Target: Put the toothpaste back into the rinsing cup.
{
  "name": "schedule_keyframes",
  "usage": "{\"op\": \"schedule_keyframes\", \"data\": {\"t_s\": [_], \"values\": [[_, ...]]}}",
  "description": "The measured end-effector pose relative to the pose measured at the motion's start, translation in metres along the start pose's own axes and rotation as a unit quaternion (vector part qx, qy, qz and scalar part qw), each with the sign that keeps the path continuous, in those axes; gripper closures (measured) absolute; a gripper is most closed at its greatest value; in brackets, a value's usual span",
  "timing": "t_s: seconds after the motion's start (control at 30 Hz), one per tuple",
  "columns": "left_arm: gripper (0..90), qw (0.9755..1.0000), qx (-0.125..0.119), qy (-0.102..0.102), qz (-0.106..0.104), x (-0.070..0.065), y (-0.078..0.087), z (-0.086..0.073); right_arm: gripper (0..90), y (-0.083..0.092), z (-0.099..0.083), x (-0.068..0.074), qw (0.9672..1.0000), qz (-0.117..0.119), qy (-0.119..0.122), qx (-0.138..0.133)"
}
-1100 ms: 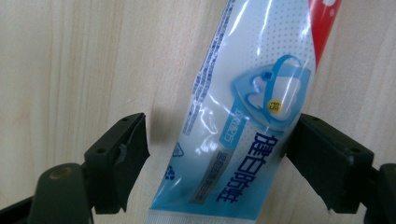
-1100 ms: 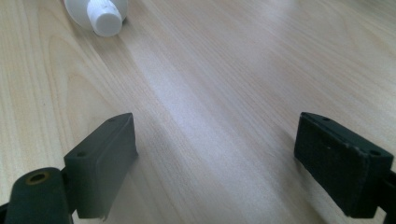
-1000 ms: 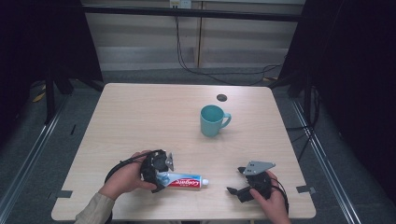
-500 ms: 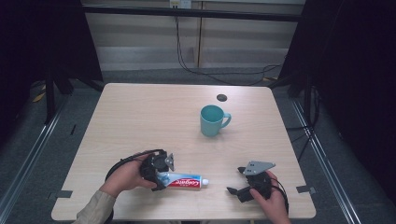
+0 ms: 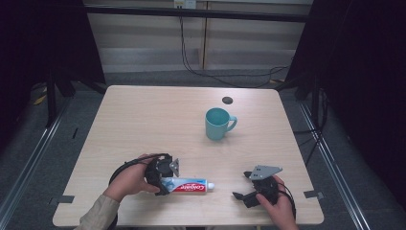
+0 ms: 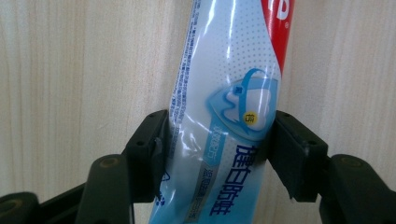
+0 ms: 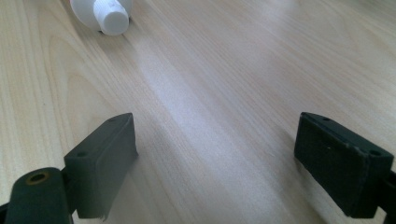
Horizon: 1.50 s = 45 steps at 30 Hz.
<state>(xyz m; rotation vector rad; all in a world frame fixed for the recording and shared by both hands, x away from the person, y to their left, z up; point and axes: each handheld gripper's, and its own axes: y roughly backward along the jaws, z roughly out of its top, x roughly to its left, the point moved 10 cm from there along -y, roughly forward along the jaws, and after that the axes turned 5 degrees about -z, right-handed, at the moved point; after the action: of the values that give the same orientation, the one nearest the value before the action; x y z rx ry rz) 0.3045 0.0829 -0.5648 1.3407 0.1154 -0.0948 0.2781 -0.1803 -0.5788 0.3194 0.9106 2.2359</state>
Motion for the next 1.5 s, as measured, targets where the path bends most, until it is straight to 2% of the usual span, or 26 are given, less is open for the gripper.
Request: {"op": "schedule_keyframes", "data": {"t_s": [0.23,0.4,0.67,0.77,0.83,0.9,1.0,1.03,1.27,1.3,1.37,1.4,1.5], "values": [[47.7,1.0000,0.000,0.002,0.003,-0.001,0.001,0.000,12.2,0.000,0.000,0.000,1.0000,0.000,0.000,0.000],[49.5,0.9999,-0.010,0.007,0.000,-0.004,0.000,0.001,12.2,0.000,0.000,0.000,1.0000,0.000,0.000,0.000],[43.6,1.0000,-0.007,0.000,0.002,-0.003,-0.001,0.003,12.2,0.000,0.000,0.000,1.0000,0.000,0.000,0.000],[41.6,0.9998,-0.016,0.002,0.007,-0.002,-0.001,0.006,12.2,0.000,0.000,0.000,1.0000,0.000,0.000,0.000],[40.8,0.9998,-0.018,0.005,0.003,-0.002,-0.001,0.006,12.2,0.000,0.000,0.000,1.0000,0.000,0.000,0.000],[39.5,0.9994,-0.033,0.014,-0.001,-0.002,-0.001,0.009,12.3,0.000,0.000,0.000,1.0000,0.000,0.000,0.000],[36.8,0.9997,-0.024,0.006,-0.002,-0.001,0.001,0.009,12.2,0.000,0.000,0.000,1.0000,0.000,0.000,0.000],[34.7,0.9995,-0.030,0.011,-0.003,-0.001,0.001,0.010,12.2,0.000,0.000,0.000,1.0000,0.000,0.000,0.000],[34.4,0.9996,-0.026,0.008,-0.007,-0.003,-0.003,0.013,12.2,0.000,0.000,0.000,1.0000,0.000,0.000,0.000],[34.9,0.9997,-0.023,0.006,-0.007,-0.002,-0.004,0.012,12.2,0.000,0.000,0.000,1.0000,0.000,0.000,0.000],[36.2,0.9994,-0.033,0.008,-0.003,-0.003,-0.005,0.016,12.2,0.000,0.000,0.000,1.0000,0.000,0.000,0.000],[37.2,0.9997,-0.025,-0.002,0.000,-0.002,-0.005,0.016,12.2,0.000,0.000,0.000,1.0000,0.000,0.000,0.000],[43.2,0.9999,-0.012,-0.003,0.000,-0.003,-0.004,0.017,12.2,0.000,0.000,0.000,1.0000,0.000,0.000,0.000]]}}
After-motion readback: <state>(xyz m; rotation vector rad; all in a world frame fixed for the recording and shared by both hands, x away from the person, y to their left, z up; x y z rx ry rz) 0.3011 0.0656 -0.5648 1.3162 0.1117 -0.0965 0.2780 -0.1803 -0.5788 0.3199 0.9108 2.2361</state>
